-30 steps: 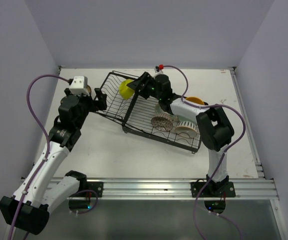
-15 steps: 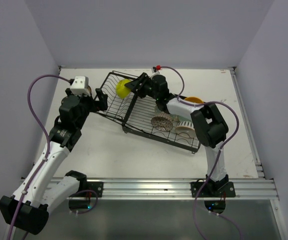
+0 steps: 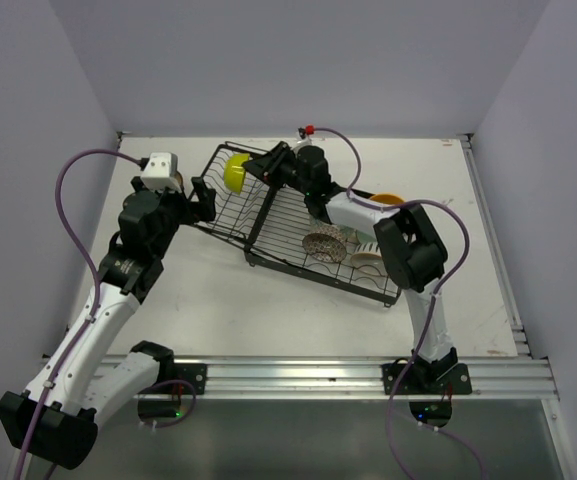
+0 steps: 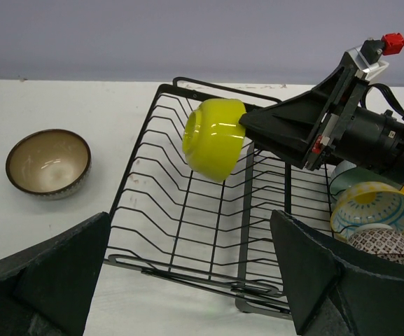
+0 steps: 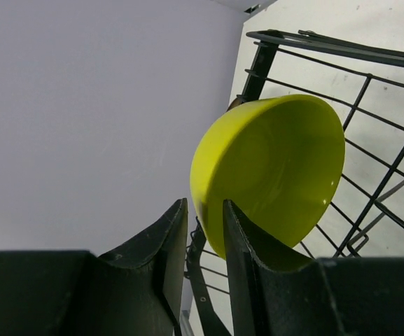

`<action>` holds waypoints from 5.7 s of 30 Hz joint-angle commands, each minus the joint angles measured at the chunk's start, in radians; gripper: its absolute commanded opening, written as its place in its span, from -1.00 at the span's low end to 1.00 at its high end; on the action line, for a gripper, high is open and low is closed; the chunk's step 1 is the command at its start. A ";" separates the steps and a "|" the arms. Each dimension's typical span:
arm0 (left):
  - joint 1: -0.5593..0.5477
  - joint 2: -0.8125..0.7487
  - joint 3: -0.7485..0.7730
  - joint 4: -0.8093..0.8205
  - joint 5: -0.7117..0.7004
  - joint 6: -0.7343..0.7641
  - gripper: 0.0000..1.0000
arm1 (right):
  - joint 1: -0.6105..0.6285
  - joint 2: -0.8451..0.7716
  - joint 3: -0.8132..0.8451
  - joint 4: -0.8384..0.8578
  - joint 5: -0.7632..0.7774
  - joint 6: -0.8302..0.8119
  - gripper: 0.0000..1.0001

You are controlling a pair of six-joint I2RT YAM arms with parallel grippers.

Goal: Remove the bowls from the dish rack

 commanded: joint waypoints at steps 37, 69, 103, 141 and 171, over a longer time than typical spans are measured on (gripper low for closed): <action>-0.026 -0.015 0.039 0.025 -0.002 0.034 1.00 | 0.034 0.088 0.728 -1.046 0.345 -0.707 -0.03; -0.034 0.000 0.040 0.025 0.026 0.028 1.00 | 0.052 0.275 0.839 -1.059 0.370 -0.896 0.02; -0.036 0.006 0.037 0.028 0.023 0.026 1.00 | 0.052 0.165 0.723 -0.933 0.284 -0.879 -1.00; -0.034 0.188 0.063 0.063 0.353 -0.087 1.00 | 0.181 -0.555 -0.103 -0.594 0.489 -0.808 -1.00; -0.034 0.301 0.112 -0.032 0.248 -0.043 -0.79 | 0.335 -0.667 -0.249 -0.559 0.661 -0.823 -1.00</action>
